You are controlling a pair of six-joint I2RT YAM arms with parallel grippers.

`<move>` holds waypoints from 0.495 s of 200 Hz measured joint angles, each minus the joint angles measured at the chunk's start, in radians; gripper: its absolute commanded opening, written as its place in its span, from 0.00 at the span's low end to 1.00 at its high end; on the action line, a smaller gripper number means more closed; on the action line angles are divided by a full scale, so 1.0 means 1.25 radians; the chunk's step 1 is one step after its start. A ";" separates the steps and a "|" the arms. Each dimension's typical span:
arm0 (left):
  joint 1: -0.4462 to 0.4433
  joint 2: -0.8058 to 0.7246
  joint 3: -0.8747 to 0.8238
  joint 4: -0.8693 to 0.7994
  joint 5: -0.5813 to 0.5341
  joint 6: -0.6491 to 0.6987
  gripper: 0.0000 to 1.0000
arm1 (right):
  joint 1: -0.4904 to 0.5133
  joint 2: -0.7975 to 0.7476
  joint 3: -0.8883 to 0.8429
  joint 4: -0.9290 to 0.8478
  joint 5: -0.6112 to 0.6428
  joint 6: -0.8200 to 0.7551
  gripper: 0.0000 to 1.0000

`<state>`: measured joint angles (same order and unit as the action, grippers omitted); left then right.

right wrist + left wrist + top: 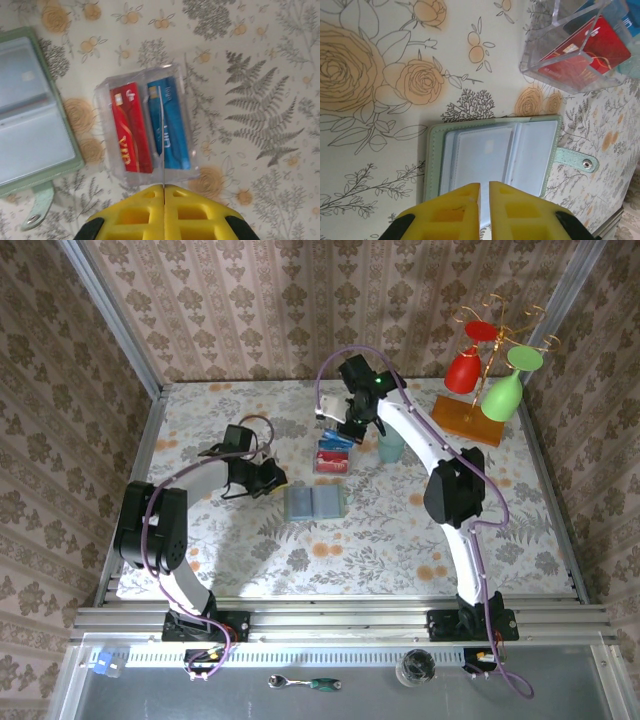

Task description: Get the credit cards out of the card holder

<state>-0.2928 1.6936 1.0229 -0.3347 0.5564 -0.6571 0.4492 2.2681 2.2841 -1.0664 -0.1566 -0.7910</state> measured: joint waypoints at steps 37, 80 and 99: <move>0.002 0.008 0.022 -0.005 0.000 0.000 0.13 | -0.010 0.059 0.088 -0.005 -0.008 -0.012 0.00; 0.013 0.016 0.027 -0.015 0.000 0.000 0.13 | -0.016 0.095 0.114 -0.011 -0.013 -0.021 0.00; 0.016 0.022 0.027 -0.018 0.000 0.000 0.13 | -0.017 0.107 0.114 -0.012 -0.013 -0.023 0.00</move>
<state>-0.2729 1.7210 1.0565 -0.3576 0.5564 -0.6571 0.4274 2.4016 2.4268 -1.0817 -0.1726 -0.8204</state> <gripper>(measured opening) 0.133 0.044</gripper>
